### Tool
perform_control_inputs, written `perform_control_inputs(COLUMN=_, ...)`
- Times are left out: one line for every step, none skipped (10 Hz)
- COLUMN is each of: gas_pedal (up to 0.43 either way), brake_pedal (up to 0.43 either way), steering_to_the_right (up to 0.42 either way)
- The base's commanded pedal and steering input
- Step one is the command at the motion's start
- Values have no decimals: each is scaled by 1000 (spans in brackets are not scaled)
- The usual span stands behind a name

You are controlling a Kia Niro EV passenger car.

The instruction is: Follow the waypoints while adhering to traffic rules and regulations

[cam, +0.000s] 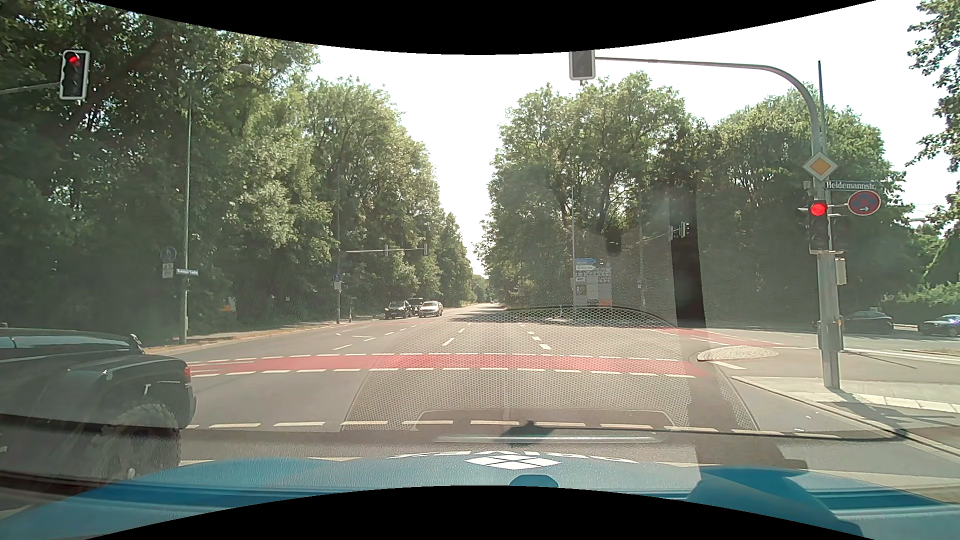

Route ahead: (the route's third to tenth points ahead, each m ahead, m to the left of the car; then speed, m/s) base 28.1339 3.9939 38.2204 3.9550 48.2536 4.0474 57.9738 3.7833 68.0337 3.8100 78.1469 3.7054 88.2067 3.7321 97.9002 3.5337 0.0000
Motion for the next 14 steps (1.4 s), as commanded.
perform_control_inputs(gas_pedal=0, brake_pedal=220, steering_to_the_right=-5)
perform_control_inputs(gas_pedal=0, brake_pedal=220, steering_to_the_right=-5)
perform_control_inputs(gas_pedal=0, brake_pedal=220, steering_to_the_right=-5)
perform_control_inputs(gas_pedal=0, brake_pedal=220, steering_to_the_right=-5)
perform_control_inputs(gas_pedal=0, brake_pedal=220, steering_to_the_right=-5)
perform_control_inputs(gas_pedal=0, brake_pedal=220, steering_to_the_right=-5)
perform_control_inputs(gas_pedal=0, brake_pedal=220, steering_to_the_right=-5)
perform_control_inputs(gas_pedal=0, brake_pedal=220, steering_to_the_right=-5)
perform_control_inputs(gas_pedal=0, brake_pedal=220, steering_to_the_right=-5)
perform_control_inputs(gas_pedal=0, brake_pedal=220, steering_to_the_right=-5)
perform_control_inputs(gas_pedal=0, brake_pedal=220, steering_to_the_right=-5)
perform_control_inputs(gas_pedal=0, brake_pedal=220, steering_to_the_right=-5)
perform_control_inputs(gas_pedal=0, brake_pedal=220, steering_to_the_right=-5)
perform_control_inputs(gas_pedal=0, brake_pedal=220, steering_to_the_right=-5)
